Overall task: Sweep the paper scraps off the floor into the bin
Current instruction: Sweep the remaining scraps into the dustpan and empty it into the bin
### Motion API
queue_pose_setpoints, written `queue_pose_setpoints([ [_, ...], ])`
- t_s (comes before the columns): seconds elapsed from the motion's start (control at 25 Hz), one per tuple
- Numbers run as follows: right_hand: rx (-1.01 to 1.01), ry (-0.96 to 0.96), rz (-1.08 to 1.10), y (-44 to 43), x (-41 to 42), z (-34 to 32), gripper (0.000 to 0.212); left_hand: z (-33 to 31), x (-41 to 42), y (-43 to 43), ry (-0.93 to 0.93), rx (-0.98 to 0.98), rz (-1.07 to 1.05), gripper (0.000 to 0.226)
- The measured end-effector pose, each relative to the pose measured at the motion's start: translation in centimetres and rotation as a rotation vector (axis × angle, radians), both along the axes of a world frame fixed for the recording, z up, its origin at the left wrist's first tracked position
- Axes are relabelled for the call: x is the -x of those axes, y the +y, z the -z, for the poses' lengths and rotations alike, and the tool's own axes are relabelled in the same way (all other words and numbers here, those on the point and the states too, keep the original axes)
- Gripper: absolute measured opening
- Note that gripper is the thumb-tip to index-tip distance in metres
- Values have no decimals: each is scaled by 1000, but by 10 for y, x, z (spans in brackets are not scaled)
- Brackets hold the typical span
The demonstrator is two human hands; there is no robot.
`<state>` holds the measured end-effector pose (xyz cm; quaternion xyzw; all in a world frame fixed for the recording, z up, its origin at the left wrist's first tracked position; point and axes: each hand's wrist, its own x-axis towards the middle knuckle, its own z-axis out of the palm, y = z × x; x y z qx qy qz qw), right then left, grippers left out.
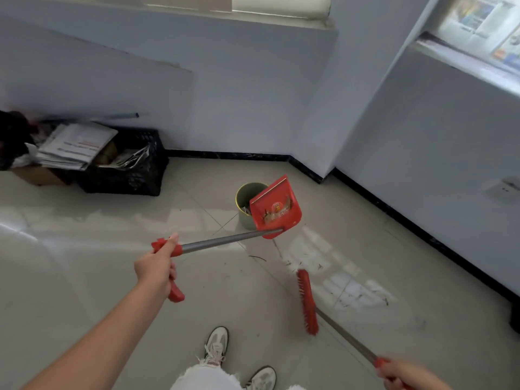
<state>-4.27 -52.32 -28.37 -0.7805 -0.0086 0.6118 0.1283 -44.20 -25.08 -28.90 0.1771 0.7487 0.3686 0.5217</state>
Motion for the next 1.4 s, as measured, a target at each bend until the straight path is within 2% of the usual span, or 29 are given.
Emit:
queue_pose_setpoints([
  [0.24,11,36,-71,35,37,6,23,29,-7,16,-296,124,-289,36],
  [0.48,23,77,-26,62,52,-1,26,63,1,11,-573,235,-429,35],
  [0.8,48,49,-29,88,59,-8,14,61,-16,3,-703,399,-549,32],
  [0.92,62,57,-4,99,62,-12,17,66,-19,-2,-735,439,-572,35],
  [1.24,57,8,3,115,54,-13,27,76,-47,-18,-869,416,-622,38],
  [1.4,36,-1,-4,119,50,-15,26,84,-73,-33,-972,356,-642,43],
])
